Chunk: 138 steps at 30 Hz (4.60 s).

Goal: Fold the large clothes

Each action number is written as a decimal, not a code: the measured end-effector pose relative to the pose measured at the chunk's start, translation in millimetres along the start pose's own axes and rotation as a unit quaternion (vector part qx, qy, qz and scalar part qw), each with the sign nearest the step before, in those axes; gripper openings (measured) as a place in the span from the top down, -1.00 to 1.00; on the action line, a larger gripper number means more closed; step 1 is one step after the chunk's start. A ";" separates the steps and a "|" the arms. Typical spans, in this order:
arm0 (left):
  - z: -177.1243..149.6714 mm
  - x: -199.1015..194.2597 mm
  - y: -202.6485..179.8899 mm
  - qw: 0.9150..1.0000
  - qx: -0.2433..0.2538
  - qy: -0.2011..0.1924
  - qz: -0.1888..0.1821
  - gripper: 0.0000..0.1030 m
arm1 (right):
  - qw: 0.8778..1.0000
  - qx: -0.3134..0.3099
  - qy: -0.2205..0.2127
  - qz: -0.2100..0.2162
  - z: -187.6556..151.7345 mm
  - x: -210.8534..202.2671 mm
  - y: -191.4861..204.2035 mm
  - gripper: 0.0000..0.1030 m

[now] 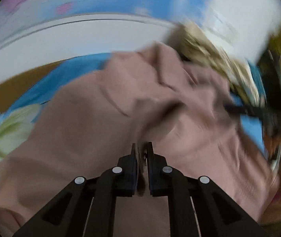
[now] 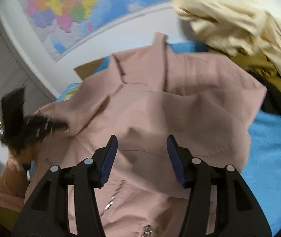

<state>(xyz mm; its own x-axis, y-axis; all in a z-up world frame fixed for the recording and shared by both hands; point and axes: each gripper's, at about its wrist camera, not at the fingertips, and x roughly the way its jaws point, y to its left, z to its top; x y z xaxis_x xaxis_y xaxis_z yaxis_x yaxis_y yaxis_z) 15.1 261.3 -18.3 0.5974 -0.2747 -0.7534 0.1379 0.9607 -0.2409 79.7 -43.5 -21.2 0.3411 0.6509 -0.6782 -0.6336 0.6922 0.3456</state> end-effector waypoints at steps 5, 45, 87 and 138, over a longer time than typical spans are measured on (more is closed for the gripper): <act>9.0 10.3 49.4 0.996 -0.083 0.025 0.017 0.77 | 0.999 -0.021 0.016 -0.033 9.0 24.7 2.9 0.00; -44.3 -175.6 97.2 0.973 -0.137 -0.160 0.094 -0.17 | 0.920 -0.227 0.119 0.295 48.3 109.1 286.5 0.93; -28.0 -14.5 -19.7 0.995 0.049 -0.018 0.080 -0.16 | 0.977 -0.205 0.005 -0.064 -17.3 30.6 31.7 0.97; -6.6 3.9 71.8 0.980 -0.088 -0.032 0.177 0.81 | 0.988 -0.031 0.034 -0.148 30.8 25.6 -75.9 0.25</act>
<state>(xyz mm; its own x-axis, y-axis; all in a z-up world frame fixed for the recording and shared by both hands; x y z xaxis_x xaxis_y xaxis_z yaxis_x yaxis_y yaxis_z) 22.1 329.0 -42.6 0.6317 0.0824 -0.7708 -0.2213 0.9721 -0.0774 157.9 -69.8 -44.8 0.4718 0.3999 -0.7858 -0.5556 0.8269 0.0872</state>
